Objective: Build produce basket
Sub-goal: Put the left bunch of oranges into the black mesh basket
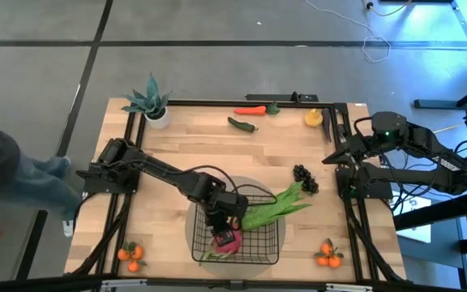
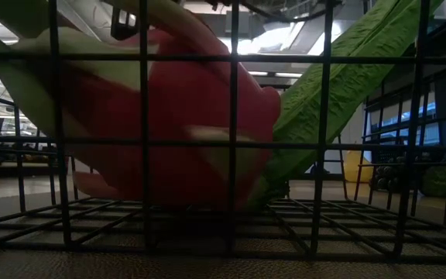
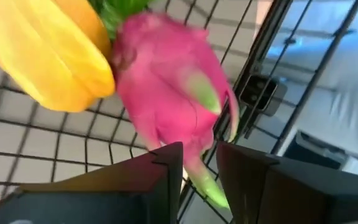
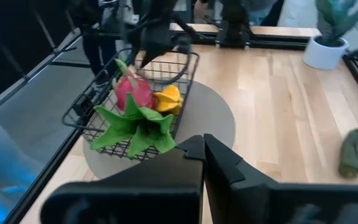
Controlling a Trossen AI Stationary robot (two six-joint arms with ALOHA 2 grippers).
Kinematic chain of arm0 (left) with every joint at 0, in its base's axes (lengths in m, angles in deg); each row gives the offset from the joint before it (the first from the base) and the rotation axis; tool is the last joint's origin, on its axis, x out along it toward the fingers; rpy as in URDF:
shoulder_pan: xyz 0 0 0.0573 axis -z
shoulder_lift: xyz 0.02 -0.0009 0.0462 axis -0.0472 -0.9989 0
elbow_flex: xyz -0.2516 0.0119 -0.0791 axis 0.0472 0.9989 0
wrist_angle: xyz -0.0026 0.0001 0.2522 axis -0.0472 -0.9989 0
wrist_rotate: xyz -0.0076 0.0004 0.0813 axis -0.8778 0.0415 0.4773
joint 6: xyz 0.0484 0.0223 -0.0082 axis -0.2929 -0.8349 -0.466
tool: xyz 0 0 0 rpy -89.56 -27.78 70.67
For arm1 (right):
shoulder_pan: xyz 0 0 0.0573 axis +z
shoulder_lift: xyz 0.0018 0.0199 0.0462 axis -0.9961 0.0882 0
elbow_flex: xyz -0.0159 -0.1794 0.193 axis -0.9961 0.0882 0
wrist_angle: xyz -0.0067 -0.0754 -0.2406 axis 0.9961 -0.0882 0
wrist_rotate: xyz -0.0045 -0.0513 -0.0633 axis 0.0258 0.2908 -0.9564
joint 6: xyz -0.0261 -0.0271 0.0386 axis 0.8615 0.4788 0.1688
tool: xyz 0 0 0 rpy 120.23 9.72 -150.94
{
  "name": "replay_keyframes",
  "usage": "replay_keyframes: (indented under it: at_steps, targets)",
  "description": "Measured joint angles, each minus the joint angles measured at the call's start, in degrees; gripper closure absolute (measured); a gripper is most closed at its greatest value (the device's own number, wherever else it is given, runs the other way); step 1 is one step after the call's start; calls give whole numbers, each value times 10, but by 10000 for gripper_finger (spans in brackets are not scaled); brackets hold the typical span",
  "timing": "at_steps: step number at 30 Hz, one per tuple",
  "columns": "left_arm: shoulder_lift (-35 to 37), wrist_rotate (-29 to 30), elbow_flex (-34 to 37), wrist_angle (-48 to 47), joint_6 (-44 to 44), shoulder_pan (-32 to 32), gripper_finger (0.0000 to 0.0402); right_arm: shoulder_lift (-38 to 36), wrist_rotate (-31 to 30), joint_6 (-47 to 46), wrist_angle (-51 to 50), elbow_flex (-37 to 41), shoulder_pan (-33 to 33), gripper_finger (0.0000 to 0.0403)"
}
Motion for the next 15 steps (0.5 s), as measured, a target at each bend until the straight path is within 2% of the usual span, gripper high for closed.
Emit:
replay_keyframes:
  at_steps: [6, 15]
  targets:
    - [44, 86, 0, -15, 18, -5, 315, 0, 32, 15, -3, 0, 0, 402]
    - [121, 294, 0, -89, 61, -6, 315, -1, 51, 18, -10, 0, 0, 402]
